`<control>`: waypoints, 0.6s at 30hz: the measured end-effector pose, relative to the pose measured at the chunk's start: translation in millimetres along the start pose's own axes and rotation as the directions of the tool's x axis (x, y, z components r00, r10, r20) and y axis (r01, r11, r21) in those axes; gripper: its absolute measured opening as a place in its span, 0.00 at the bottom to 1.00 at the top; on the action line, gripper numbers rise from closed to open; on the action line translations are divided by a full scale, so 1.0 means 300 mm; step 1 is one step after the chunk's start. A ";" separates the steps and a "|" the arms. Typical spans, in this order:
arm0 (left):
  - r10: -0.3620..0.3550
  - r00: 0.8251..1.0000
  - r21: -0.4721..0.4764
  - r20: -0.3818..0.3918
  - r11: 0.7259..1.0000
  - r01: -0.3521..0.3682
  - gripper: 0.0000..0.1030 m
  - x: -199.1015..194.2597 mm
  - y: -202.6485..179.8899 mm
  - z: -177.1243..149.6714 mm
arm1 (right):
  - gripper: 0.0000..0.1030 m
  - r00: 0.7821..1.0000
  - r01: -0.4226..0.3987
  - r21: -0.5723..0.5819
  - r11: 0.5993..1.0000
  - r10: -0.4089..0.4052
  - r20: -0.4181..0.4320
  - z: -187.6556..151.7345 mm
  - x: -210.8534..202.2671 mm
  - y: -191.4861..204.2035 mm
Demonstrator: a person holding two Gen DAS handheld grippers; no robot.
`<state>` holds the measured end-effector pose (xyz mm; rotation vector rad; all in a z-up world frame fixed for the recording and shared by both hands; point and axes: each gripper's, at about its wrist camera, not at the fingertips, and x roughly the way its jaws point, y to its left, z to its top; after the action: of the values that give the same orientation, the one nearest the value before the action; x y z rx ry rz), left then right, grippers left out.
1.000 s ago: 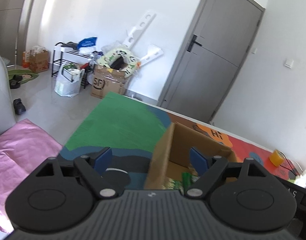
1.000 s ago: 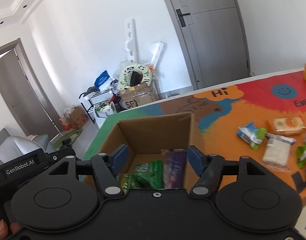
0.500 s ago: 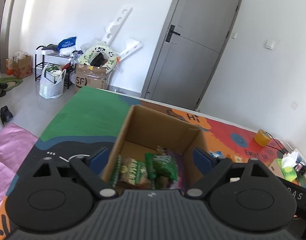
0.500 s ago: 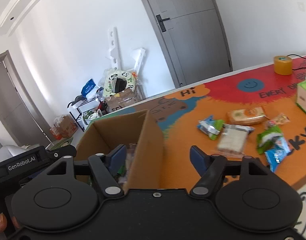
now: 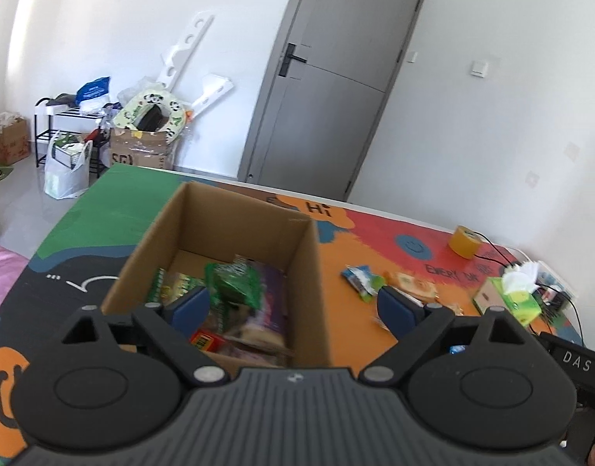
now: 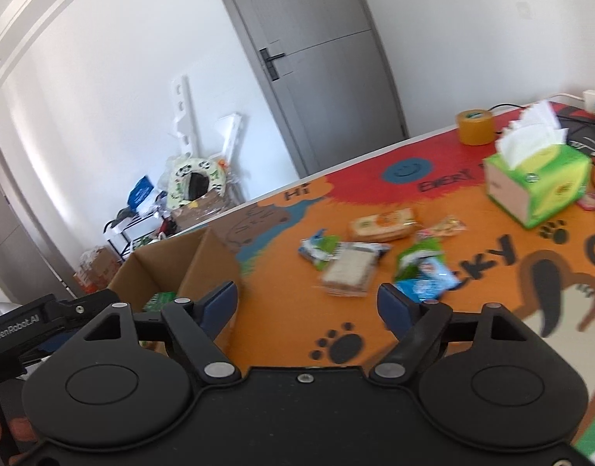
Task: Organize snacks
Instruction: 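Move both tools back toward the remaining snacks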
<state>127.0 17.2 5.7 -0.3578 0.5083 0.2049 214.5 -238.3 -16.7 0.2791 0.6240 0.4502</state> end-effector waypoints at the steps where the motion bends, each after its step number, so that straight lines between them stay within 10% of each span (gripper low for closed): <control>1: -0.009 1.000 0.004 -0.003 1.000 0.009 0.90 -0.001 -0.010 -0.006 | 0.77 1.000 0.004 0.002 1.000 -0.004 0.002 -0.002 -0.009 -0.011; 18: -0.083 0.996 0.077 -0.029 0.993 0.085 0.90 0.034 -0.197 -0.073 | 0.77 0.997 0.069 0.055 0.996 -0.071 0.025 -0.021 -0.070 -0.183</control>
<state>142.6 -44.5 -0.6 -0.3050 0.5244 0.0986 213.0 -295.4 -32.0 0.3138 0.6180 0.3616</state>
